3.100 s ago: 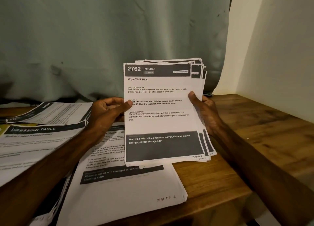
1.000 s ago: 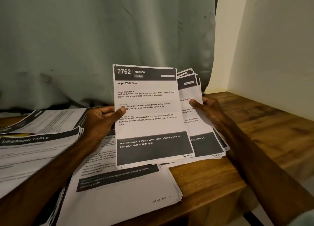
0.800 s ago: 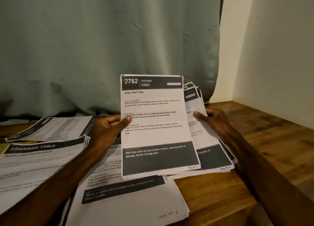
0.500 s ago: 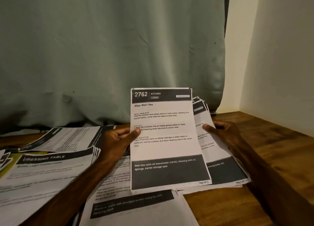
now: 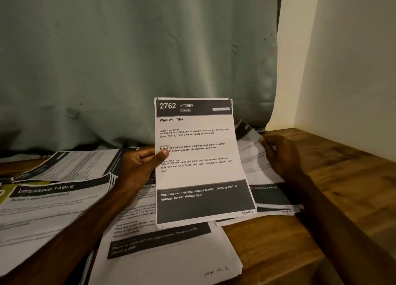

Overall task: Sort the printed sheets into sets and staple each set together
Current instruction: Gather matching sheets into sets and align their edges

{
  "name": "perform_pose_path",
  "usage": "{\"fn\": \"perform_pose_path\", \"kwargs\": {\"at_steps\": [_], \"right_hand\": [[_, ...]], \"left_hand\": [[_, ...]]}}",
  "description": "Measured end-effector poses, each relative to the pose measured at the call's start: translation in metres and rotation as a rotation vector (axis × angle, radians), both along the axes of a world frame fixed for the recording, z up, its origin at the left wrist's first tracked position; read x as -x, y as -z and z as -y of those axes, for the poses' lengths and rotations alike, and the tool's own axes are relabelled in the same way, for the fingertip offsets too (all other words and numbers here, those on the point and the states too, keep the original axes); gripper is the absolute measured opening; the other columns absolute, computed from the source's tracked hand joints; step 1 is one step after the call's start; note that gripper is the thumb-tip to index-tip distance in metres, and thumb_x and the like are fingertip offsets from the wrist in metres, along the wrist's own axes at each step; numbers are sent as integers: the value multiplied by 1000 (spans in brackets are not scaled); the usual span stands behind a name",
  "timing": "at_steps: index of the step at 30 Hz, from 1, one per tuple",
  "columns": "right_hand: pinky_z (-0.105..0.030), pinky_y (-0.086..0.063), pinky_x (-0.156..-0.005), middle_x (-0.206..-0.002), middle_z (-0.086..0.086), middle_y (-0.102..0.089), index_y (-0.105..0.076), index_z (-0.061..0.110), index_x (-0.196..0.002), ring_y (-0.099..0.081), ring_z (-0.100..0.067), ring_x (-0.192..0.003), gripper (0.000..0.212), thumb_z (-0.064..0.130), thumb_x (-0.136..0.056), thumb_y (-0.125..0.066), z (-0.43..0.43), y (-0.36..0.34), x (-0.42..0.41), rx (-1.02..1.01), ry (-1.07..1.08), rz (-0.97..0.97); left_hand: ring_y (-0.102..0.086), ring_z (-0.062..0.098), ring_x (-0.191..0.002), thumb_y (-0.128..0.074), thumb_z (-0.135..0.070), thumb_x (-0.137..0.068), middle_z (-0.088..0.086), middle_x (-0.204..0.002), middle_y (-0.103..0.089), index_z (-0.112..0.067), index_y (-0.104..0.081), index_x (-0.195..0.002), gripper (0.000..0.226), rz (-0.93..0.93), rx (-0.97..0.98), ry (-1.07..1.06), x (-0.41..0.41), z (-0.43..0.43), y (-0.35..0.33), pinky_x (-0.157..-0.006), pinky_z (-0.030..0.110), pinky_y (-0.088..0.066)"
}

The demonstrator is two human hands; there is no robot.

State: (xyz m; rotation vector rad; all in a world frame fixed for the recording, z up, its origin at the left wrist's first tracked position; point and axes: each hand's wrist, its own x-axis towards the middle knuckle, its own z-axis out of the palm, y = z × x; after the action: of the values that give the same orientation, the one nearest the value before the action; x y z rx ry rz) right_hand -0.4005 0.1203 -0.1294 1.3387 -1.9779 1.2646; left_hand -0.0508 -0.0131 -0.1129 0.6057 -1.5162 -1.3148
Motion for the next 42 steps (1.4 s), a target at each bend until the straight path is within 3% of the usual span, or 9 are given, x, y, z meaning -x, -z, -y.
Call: {"fn": "perform_pose_path", "kwargs": {"at_steps": [4, 8, 10, 14, 18, 27, 31, 35, 42], "right_hand": [[-24, -55, -63, -90, -2, -72, -71, 8, -102, -68, -8, -75, 32, 31, -108, -50, -2, -8, -7, 313, -131, 78], [-50, -58, -70, -84, -21, -70, -65, -5, -89, -70, -37, -78, 39, 28, -106, -55, 0, -13, -7, 475, -269, 300], [-55, -58, -73, -90, -29, -69, -63, -9, -90, -68, -47, -83, 44, 31, -105, -58, 0, -16, -7, 520, -315, 462], [-42, -59, -77, -90, -15, -74, -69, -5, -94, -71, -24, -82, 34, 25, -104, -58, -3, -23, -16, 528, -308, 553], [-50, -60, -81, -98, -18, -76, -73, -1, -97, -74, -37, -91, 32, 27, -104, -59, -4, -24, -16, 518, -339, 604], [-26, -57, -69, -93, -8, -76, -72, 0, -101, -73, -13, -78, 26, 22, -104, -59, -6, -28, -23, 518, -359, 686], [-26, -59, -66, -96, -6, -78, -71, -4, -109, -76, -16, -80, 28, 21, -104, -59, -3, -29, -35, 491, -420, 762], [-22, -59, -63, -82, 9, -78, -73, 11, -102, -74, -9, -72, 17, 23, -102, -62, 6, -28, -48, 355, -455, 792], [-21, -56, -60, -79, 9, -78, -71, 6, -109, -72, -5, -68, 19, 20, -103, -61, 15, -23, -62, 289, -534, 860]], "left_hand": [[-78, 18, -78, -76, -16, -89, -1, -88, -80, -15, -76, -105, 16, 24, 2, -28, -3, 6, 0, -59, 19, -59], [-78, 20, -81, -76, -17, -88, 2, -91, -80, -16, -76, -106, 17, 23, -7, -14, -3, 11, 1, -62, 22, -61], [-78, 22, -82, -77, -19, -88, 4, -93, -80, -15, -76, -107, 20, 26, -14, -10, -4, 13, 2, -65, 25, -62], [-78, 23, -83, -77, -23, -86, 2, -94, -80, -20, -76, -103, 17, 49, -9, -17, -7, 19, 3, -68, 30, -64], [-78, 22, -83, -77, -22, -87, 2, -94, -80, -20, -76, -104, 17, 35, -21, -2, -6, 20, 5, -64, 26, -63], [-78, 25, -89, -77, -21, -88, 6, -100, -80, -13, -76, -113, 26, 27, 1, 21, -5, 21, 5, -70, 27, -63], [-78, 22, -87, -78, -24, -87, 3, -97, -80, -18, -77, -108, 22, 40, 11, -31, -3, 21, 7, -71, 27, -63], [-78, 19, -84, -78, -23, -89, 1, -96, -80, -18, -77, -109, 21, 56, 51, -69, 0, 17, 9, -69, 25, -63], [-78, 19, -82, -77, -21, -90, 0, -93, -80, -11, -76, -111, 24, 39, 9, -84, 10, 10, 14, -65, 24, -62]]}}
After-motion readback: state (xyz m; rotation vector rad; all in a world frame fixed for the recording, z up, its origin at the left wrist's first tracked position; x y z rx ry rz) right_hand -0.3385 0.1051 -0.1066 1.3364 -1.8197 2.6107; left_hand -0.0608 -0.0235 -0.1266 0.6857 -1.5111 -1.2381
